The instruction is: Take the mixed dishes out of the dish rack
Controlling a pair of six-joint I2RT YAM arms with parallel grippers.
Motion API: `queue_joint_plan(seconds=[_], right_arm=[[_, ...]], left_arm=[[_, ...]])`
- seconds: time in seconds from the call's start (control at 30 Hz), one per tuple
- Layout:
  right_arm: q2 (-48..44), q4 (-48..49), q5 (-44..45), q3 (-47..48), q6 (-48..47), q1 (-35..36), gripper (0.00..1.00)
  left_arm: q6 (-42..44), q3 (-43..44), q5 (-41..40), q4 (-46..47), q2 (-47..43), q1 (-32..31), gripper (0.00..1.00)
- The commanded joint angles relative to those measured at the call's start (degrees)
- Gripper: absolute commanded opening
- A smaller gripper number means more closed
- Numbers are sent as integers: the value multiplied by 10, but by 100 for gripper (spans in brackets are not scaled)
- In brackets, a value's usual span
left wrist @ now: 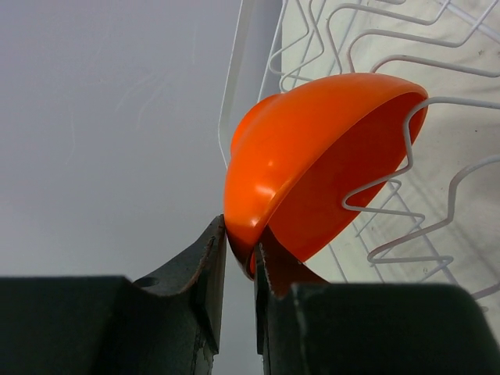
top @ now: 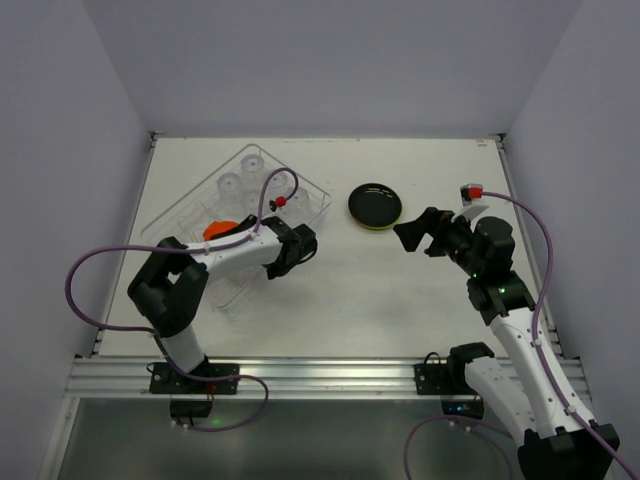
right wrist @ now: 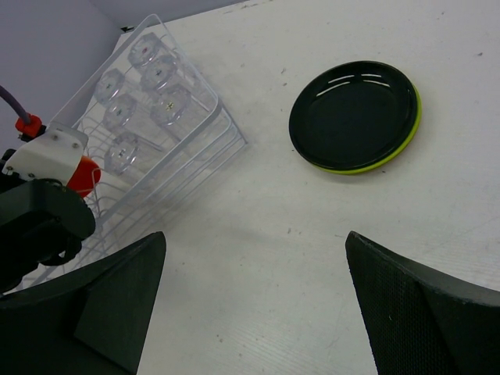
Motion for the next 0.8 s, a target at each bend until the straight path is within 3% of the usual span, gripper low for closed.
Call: queue_joint_plan(seconds=[0.0, 0.17, 0.77], right_arm=[[-5, 29, -8, -5, -10, 1, 99], [-3, 32, -10, -5, -10, 1, 99], [6, 37, -14, -6, -8, 1, 99]], left_arm=[[-88, 23, -31, -35, -24, -8, 0], [-136, 33, -45, -70, -30, -9, 0], [-123, 39, -66, -70, -60, -11, 0]])
